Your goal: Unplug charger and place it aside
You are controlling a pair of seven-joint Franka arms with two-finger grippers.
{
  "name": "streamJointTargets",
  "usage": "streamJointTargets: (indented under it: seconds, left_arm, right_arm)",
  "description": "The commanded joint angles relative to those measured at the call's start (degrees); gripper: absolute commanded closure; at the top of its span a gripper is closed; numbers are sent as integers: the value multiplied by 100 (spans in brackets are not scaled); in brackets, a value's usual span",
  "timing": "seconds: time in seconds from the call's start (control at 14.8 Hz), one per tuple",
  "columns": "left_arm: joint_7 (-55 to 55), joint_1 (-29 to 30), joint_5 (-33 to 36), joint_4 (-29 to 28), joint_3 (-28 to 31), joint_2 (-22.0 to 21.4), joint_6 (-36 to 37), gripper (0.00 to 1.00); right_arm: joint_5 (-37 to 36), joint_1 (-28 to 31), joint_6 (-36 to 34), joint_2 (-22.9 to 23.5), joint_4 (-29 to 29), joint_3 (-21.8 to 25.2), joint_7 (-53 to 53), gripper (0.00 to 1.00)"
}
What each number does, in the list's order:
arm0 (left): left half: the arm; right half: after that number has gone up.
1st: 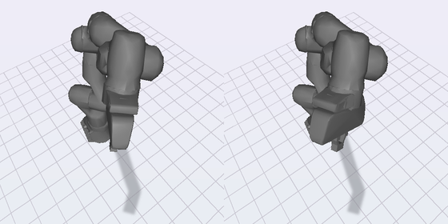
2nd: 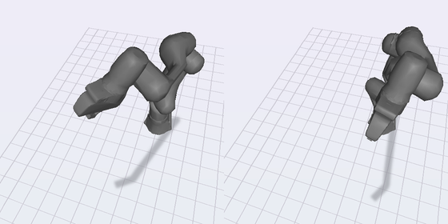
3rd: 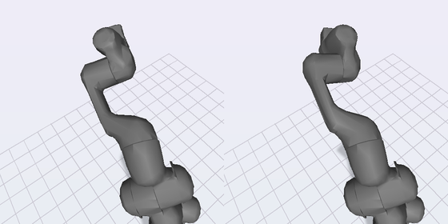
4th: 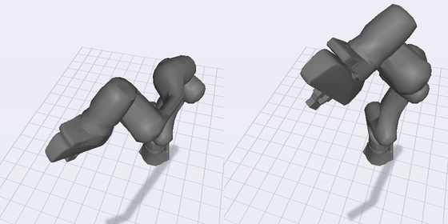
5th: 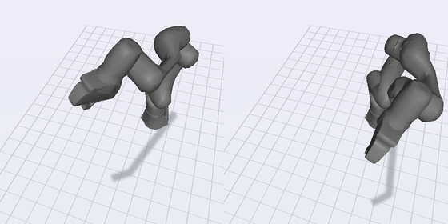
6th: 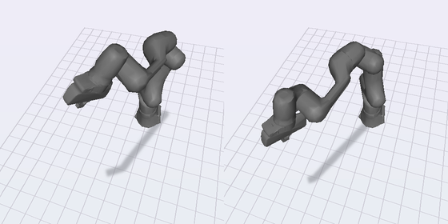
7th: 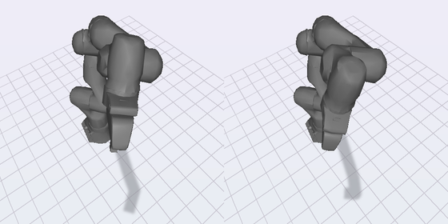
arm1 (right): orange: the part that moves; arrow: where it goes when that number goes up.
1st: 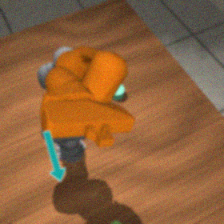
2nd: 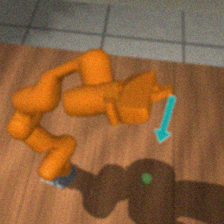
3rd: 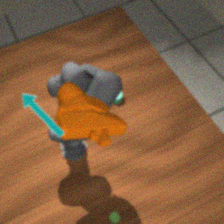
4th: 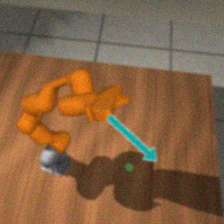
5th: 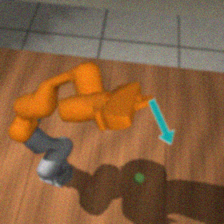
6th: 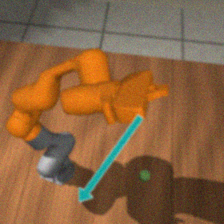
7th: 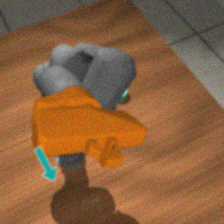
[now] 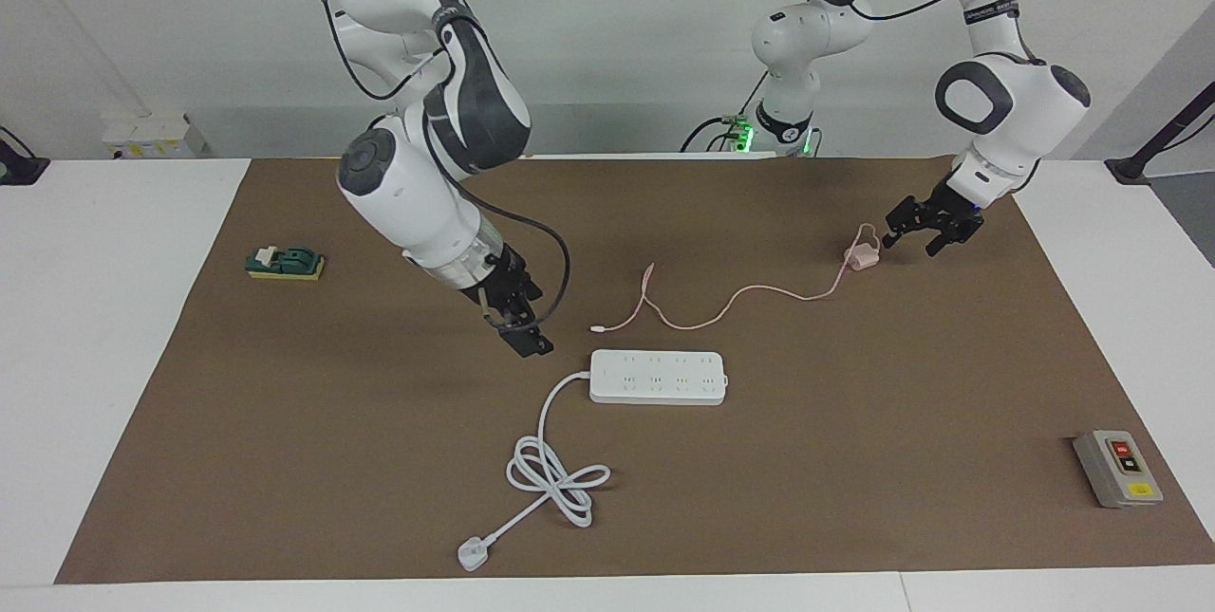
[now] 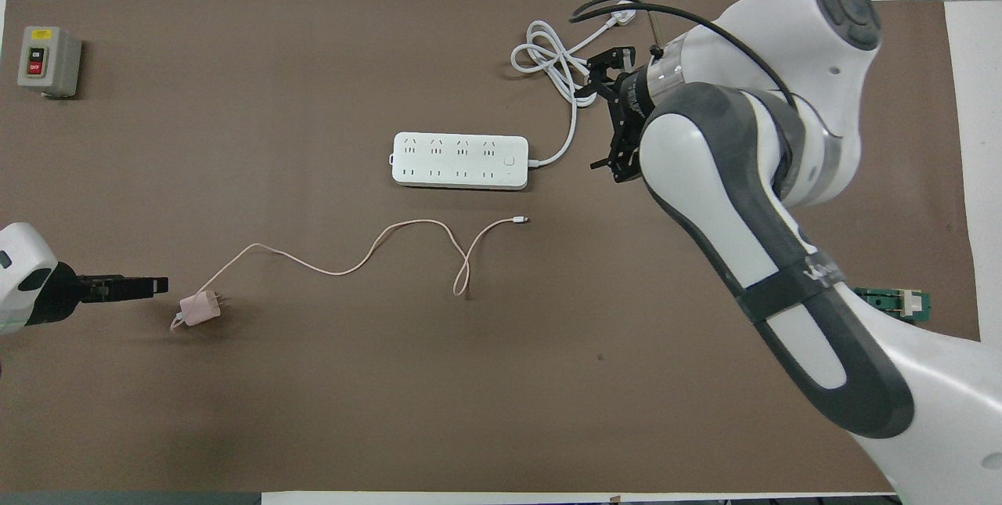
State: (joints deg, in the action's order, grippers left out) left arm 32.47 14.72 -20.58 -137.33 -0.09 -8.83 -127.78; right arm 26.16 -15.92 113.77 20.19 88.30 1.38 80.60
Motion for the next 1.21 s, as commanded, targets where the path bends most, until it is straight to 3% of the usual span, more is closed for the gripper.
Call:
streamJointTargets:
  seconds: [0.0,0.13,0.4,0.74,0.94,1.15]
  left_arm:
    - [-345,31,220,907,-27,381,429,0]
    - [-871,-22,824,1495,-35,521,674,0]
    - [-2128,-215,1345,2964,-62,751,1957,0]
    - [-3412,-680,1618,3992,-79,742,3037,0]
    - [-3617,-1049,1889,4643,-88,961,3741,0]
    - [-3555,-1340,1935,4567,-114,813,3831,0]
  right_arm:
    - [-93,317,-345,-366,134,-41,-762,0]
    - [-364,536,-670,-585,134,-41,-1464,0]
    - [-821,941,-1303,-919,126,-41,-3458,0]
    - [-1744,1240,-1620,-1297,126,-41,-5892,0]
    - [-2184,1311,-1849,-1543,126,-41,-7142,0]
    - [-2291,1495,-2261,-1807,126,-41,-8101,0]
